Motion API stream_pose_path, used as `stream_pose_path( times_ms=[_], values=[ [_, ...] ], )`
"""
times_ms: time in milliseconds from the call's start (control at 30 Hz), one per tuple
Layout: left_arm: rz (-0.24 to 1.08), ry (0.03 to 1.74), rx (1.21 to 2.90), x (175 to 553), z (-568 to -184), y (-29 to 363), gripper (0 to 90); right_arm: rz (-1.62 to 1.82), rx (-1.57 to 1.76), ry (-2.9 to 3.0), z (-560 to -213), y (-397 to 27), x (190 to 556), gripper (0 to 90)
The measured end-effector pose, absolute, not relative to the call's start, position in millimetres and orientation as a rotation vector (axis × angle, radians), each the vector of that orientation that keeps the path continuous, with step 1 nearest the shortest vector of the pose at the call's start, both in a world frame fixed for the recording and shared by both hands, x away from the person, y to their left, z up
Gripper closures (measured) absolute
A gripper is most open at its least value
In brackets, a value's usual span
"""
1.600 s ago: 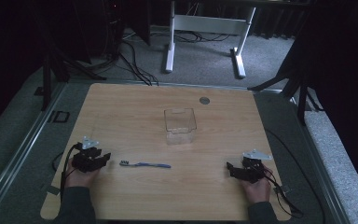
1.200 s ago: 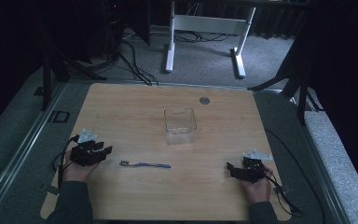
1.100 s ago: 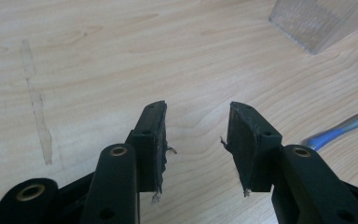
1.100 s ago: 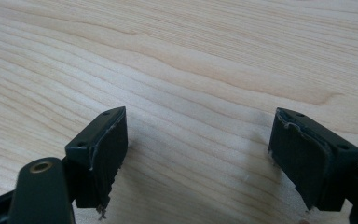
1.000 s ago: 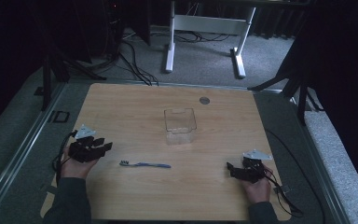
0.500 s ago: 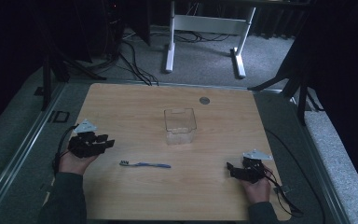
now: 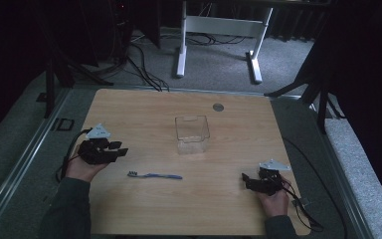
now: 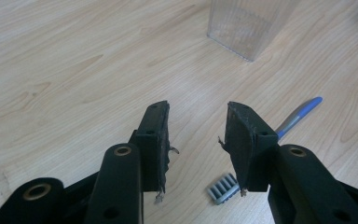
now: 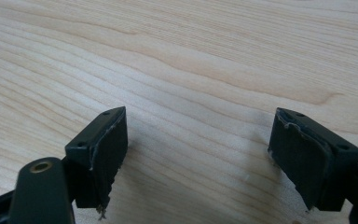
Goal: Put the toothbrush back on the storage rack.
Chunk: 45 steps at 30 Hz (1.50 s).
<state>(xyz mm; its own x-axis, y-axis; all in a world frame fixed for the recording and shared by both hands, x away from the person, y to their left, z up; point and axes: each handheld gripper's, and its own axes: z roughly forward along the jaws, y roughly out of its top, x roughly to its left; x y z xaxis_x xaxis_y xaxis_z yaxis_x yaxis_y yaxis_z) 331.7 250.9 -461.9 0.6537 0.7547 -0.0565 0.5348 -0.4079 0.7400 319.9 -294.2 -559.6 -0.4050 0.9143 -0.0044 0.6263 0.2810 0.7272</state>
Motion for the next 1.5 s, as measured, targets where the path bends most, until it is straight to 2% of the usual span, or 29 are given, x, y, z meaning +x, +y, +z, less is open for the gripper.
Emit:
stream_pose_path(
  times_ms=[700, 1500],
  values=[
    [0.330, 0.851, 2.209, 335, -456, 228, 60.9, 0.916, 1.385, 2.132, -560, -294, 320, 19.1],
    [0.237, 0.714, 2.359, 341, -472, 192, 61.5, 0.916, 1.385, 2.133, -560, -294, 320, 19.1]
  ],
)
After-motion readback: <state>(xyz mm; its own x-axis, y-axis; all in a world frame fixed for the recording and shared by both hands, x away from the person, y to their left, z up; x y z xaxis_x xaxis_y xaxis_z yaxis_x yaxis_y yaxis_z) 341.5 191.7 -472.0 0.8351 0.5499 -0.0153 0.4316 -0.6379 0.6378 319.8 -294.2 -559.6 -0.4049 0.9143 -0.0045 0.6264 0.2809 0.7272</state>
